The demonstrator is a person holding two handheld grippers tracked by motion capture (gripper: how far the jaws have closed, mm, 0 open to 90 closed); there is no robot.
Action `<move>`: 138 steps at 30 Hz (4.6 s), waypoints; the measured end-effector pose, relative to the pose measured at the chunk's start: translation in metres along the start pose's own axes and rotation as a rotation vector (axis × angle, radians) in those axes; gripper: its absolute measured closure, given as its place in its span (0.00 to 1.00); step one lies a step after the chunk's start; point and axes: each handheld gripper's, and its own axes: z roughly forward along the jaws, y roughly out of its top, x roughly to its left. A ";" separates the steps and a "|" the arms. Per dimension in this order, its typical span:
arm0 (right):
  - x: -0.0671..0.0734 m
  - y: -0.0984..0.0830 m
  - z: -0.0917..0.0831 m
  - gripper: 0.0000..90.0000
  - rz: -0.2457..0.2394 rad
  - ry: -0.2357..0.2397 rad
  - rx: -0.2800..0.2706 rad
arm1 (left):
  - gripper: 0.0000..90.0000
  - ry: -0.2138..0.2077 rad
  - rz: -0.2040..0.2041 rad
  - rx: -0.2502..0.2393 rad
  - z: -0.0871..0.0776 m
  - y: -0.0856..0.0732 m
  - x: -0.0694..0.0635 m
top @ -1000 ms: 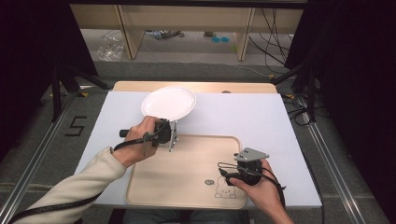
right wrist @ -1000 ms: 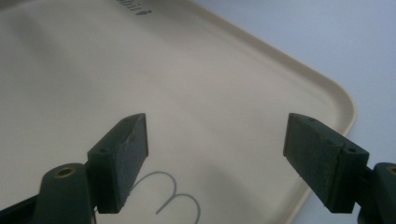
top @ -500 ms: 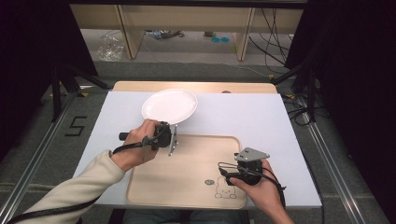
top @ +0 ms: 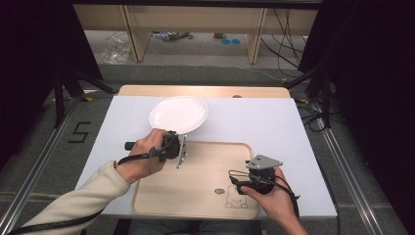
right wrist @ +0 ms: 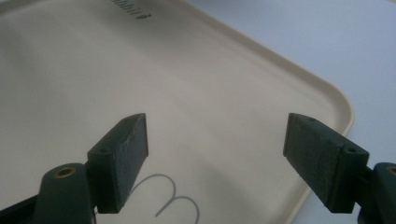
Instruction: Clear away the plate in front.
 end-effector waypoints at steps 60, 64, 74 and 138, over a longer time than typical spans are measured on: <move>0.000 0.001 -0.001 0.25 -0.006 -0.008 -0.015 | 0.97 0.000 0.044 -0.053 -0.041 0.011 -0.023; 0.000 0.001 -0.002 0.25 -0.003 -0.006 -0.015 | 0.97 -0.001 0.048 -0.060 -0.044 0.011 -0.026; 0.000 0.001 -0.001 0.25 -0.004 -0.009 -0.016 | 0.97 -0.001 0.060 -0.072 -0.050 0.013 -0.030; -0.001 0.001 -0.001 0.26 -0.009 -0.011 -0.012 | 0.97 -0.031 0.093 -0.123 -0.090 0.012 -0.066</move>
